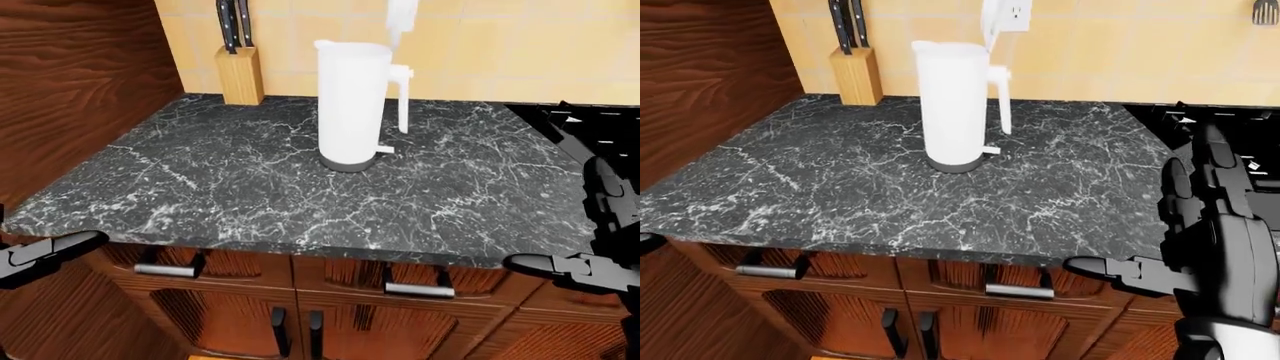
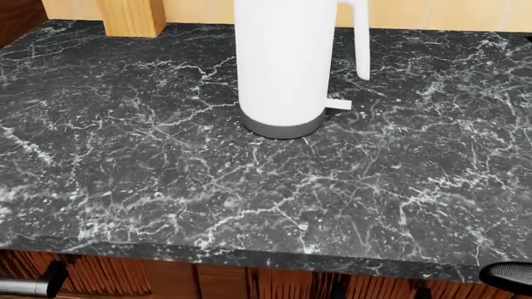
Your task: Close the lid of the electric kettle.
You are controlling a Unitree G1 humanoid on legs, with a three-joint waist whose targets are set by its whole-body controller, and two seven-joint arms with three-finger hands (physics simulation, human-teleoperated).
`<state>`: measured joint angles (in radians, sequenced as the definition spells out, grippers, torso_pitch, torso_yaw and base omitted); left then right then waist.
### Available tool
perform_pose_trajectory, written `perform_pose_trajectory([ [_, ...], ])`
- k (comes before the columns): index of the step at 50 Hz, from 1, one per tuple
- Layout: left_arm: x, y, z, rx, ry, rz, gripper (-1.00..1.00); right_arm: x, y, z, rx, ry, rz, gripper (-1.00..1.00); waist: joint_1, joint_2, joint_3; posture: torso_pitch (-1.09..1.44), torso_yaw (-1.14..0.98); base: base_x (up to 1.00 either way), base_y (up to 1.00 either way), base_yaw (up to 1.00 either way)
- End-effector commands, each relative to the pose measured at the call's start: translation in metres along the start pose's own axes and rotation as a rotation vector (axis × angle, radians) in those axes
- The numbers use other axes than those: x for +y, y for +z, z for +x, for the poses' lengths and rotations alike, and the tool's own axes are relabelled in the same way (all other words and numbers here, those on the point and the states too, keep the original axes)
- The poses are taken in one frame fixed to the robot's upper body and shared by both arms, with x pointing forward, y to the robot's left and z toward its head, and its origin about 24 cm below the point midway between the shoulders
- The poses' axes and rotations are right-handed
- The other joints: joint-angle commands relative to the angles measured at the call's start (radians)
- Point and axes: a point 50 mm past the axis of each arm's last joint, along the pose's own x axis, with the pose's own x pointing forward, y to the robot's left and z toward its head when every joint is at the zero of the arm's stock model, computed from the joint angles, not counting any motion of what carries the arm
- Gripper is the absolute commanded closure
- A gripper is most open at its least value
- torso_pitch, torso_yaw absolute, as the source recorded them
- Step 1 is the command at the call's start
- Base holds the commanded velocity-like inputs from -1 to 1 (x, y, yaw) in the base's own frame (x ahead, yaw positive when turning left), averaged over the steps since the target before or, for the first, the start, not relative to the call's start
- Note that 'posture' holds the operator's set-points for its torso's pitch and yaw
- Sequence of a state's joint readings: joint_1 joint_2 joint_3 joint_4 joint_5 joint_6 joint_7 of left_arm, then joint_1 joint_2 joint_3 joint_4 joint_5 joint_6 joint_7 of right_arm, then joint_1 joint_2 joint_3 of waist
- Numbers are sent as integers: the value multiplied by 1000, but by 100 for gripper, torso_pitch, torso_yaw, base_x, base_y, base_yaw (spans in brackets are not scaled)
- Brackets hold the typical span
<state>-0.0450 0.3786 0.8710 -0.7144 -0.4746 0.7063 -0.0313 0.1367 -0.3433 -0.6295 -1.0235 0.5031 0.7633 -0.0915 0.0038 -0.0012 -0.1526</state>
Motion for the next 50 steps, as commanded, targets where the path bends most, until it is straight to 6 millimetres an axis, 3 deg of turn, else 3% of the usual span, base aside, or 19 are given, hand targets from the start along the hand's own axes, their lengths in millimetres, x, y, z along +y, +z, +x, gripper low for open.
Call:
perform_pose_trajectory([
  [1, -2, 14, 0, -78, -13, 17, -100, 0, 10, -1, -67, 1, -17, -100, 0, 3, -14, -30, 0, 0, 0, 0],
  [9, -3, 16, -1, -80, -11, 20, -100, 2, 10, 0, -68, 2, -18, -100, 4, 4, -91, -38, 0, 0, 0, 0],
  [14, -3, 18, -2, -89, -12, 5, -100, 3, 10, 0, -68, 4, -26, -100, 7, 4, -115, -39, 0, 0, 0, 0],
  [50, -7, 16, 1, -96, -42, 19, -100, 17, 0, 14, -31, 14, -80, -100, 7, 14, -130, -39, 0, 0, 0, 0],
])
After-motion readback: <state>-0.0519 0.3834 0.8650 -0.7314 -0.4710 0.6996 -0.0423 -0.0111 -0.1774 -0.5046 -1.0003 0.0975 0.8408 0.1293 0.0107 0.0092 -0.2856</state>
